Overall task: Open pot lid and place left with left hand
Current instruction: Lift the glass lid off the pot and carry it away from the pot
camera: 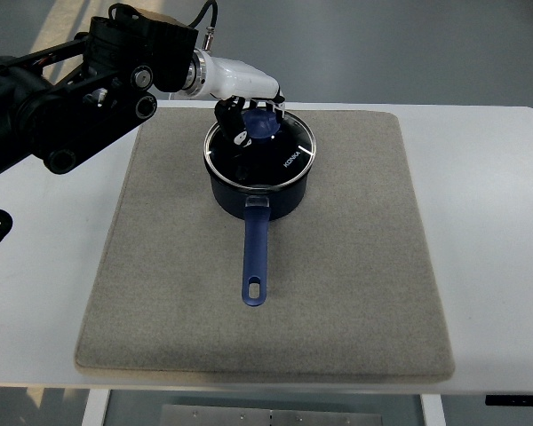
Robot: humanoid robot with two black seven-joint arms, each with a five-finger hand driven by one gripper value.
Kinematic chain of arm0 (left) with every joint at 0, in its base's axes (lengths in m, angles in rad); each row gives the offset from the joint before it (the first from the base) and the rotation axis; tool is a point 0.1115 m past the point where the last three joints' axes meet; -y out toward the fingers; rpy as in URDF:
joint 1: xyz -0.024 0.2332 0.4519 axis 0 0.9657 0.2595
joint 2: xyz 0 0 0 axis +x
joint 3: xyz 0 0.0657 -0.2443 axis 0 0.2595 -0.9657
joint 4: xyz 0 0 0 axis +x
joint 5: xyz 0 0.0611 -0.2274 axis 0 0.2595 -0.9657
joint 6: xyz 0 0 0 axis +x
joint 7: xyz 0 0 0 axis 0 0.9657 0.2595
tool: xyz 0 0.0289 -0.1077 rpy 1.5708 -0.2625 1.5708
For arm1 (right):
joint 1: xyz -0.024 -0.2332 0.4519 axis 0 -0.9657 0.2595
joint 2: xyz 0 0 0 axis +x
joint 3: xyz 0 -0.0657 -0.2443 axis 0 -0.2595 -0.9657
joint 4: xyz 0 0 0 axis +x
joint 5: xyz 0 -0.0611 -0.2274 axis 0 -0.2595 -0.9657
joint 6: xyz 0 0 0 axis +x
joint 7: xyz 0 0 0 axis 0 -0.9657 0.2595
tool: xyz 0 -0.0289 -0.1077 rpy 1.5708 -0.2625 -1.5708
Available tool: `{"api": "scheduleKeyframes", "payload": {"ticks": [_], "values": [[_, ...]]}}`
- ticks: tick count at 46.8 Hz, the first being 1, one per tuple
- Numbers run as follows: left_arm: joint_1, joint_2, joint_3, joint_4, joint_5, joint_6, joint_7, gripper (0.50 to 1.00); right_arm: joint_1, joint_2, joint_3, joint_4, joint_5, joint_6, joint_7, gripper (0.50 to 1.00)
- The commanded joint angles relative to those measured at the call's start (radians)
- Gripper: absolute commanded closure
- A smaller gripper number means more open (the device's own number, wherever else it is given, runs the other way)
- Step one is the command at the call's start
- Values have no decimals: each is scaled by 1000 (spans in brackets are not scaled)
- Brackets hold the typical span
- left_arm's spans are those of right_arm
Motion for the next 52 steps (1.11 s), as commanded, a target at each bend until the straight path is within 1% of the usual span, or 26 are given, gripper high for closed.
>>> {"api": "scheduleKeyframes", "payload": {"ticks": [1, 8, 18, 26, 37, 45, 52], "values": [[-1, 6, -2, 0, -2, 0, 2, 1000, 0, 0, 0, 0, 0, 0, 0, 585], [-3, 17, -45, 0, -5, 0, 6, 1000, 0, 0, 0, 0, 0, 0, 0, 585], [-7, 71, -71, -12, -7, 0, 6, 1000, 0, 0, 0, 0, 0, 0, 0, 585], [-3, 147, -78, -12, -7, 0, 8, 1000, 0, 0, 0, 0, 0, 0, 1, 585], [22, 279, -78, -12, -7, 0, 8, 1000, 0, 0, 0, 0, 0, 0, 0, 585], [101, 330, -98, -12, 3, 0, 6, 1000, 0, 0, 0, 0, 0, 0, 0, 585], [193, 336, -155, -21, 4, 0, 5, 1000, 0, 0, 0, 0, 0, 0, 0, 585]]}}
